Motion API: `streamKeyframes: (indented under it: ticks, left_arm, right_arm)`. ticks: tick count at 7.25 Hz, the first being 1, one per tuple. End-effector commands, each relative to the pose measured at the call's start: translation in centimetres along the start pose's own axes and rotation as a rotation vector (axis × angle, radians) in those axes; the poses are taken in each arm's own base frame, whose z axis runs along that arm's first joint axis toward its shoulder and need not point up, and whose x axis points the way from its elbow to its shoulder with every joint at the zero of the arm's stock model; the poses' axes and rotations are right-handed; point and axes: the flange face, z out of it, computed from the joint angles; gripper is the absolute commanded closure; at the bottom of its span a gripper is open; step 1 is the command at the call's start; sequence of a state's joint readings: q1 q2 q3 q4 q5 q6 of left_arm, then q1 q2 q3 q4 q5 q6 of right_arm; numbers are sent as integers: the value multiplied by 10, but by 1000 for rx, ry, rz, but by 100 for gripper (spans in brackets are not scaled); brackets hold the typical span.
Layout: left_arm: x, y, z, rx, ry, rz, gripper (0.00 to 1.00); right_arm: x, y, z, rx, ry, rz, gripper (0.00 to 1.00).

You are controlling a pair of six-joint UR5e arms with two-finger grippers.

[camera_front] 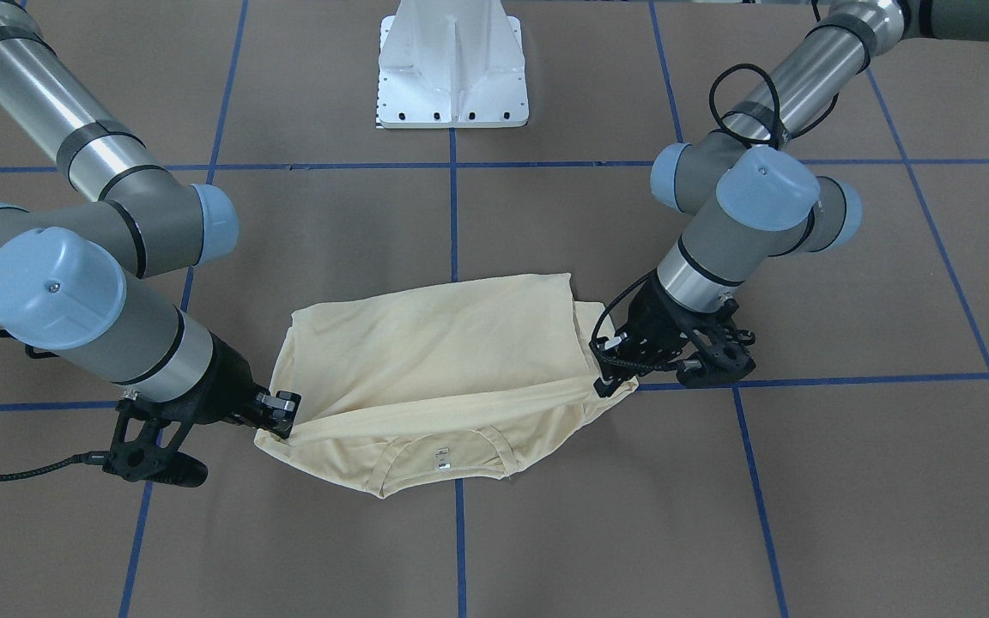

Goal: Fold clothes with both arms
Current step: 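Lift the hem with both grippers and fold it up toward the collar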

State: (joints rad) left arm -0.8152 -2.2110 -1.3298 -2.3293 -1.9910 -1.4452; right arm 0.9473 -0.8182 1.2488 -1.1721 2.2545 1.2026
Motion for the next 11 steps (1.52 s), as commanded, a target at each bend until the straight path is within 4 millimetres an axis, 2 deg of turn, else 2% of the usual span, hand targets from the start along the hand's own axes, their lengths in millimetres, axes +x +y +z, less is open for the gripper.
streamKeyframes:
  ticks: [1,2,3,5,7,9,11]
  left_arm:
    - [-3,-5,10,6,8,4,100]
    - [-11,-5,12,5,-1,7,100]
    - [-15,-6,11,6,-7,7,100]
    - [-34,-13,11,15,-36,-7,100]
    - [-44,-16,13,38,-53,-15,100]
    - [-37,-14,13,36,-45,-22,100]
    - [-20,-13,9,38,-20,-54,100]
  right_arm:
    - [1,1,9,-3,7,-1,100]
    - [-3,3,9,-4,3,-5,100]
    - [-7,12,19,-12,9,-17,100]
    - [-1,14,29,2,30,-14,100]
    - [4,12,33,0,39,-7,100]
    - [6,10,34,5,44,-4,100]
    - [-1,12,30,13,12,-28,100]
